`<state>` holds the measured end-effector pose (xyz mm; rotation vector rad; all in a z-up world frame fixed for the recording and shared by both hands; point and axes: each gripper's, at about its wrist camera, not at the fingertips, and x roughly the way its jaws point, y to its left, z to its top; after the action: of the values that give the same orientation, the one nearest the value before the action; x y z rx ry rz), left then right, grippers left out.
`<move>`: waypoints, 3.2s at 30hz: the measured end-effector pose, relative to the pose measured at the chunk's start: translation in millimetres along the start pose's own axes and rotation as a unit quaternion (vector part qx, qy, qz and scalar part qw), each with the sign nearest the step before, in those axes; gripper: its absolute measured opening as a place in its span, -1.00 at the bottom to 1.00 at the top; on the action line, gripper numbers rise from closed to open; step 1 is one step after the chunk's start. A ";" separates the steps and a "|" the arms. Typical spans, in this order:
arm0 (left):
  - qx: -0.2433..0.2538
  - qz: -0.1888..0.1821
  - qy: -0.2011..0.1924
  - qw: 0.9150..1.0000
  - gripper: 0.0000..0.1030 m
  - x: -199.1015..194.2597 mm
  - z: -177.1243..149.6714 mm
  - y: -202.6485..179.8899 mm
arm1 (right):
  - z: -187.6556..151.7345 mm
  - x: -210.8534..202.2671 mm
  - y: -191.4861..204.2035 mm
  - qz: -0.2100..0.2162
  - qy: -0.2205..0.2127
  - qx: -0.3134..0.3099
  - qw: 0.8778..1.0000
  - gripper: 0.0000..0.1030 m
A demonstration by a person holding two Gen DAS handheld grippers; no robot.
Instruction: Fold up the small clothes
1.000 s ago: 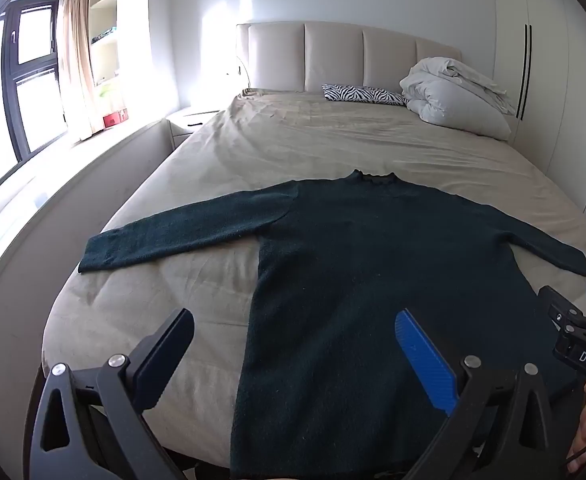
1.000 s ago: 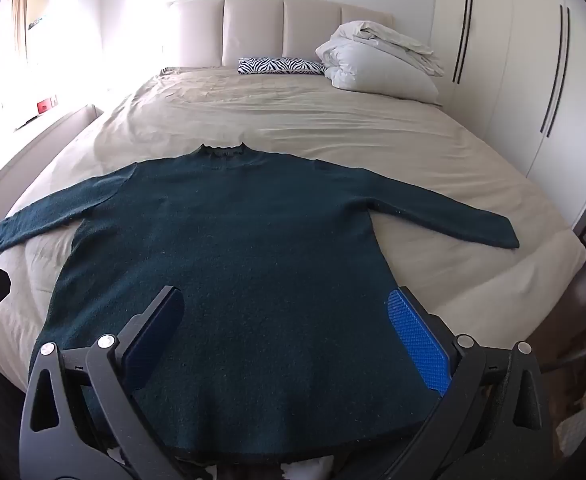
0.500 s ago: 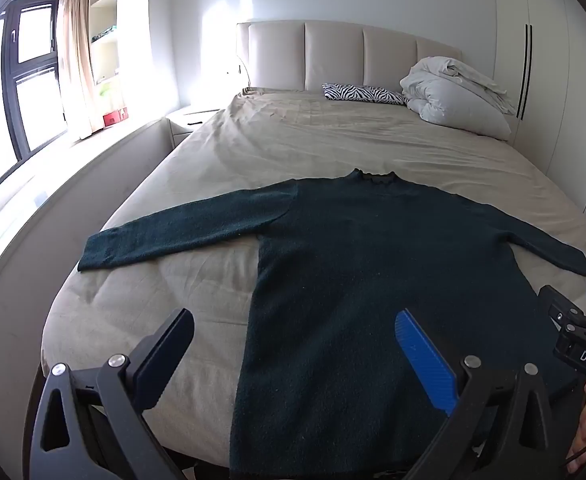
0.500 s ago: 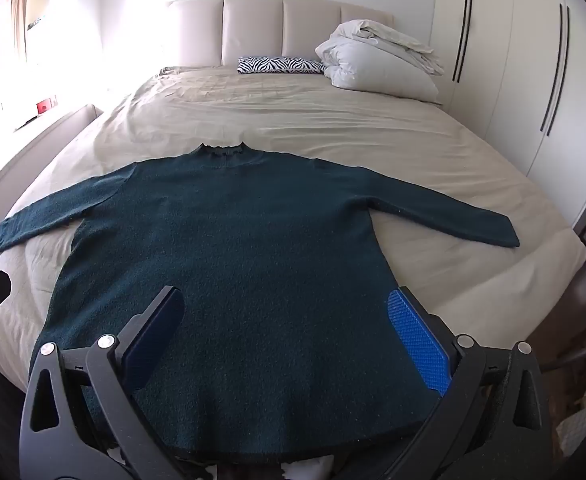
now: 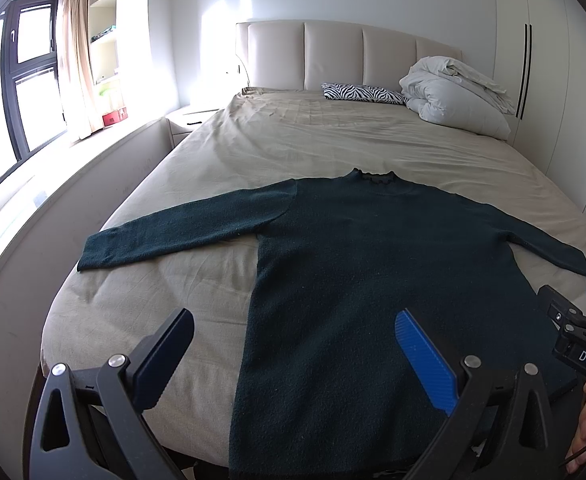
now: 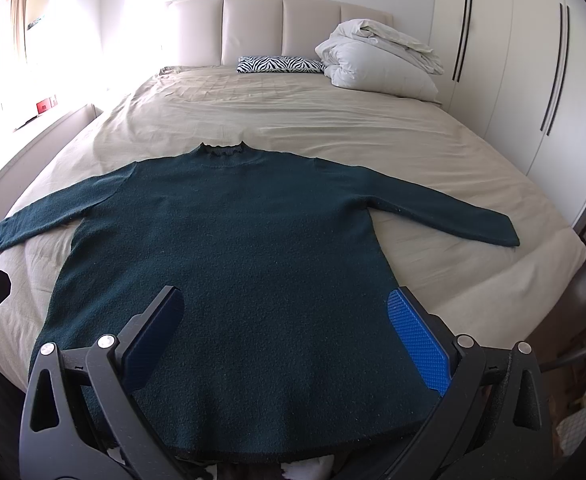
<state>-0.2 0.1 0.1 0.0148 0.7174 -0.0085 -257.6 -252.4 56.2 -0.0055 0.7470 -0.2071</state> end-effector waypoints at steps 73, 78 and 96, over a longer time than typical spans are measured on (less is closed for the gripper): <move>-0.035 -0.101 0.096 0.990 1.00 61.5 -26.8 1.5 | -6.4 70.5 -146.5 0.006 0.013 0.167 0.986 1.00; -0.069 -0.138 0.098 0.983 1.00 79.3 -20.8 7.5 | -3.0 113.2 -284.9 -0.003 0.008 0.340 0.940 0.94; -0.108 -0.171 0.151 0.968 0.99 141.3 2.0 8.4 | -20.8 304.0 -519.7 0.018 0.019 0.575 0.818 0.11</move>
<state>107.7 8.1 -91.2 -0.3225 1.0155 -0.2644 -150.6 -817.6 -123.1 1.1744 0.5618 -0.6003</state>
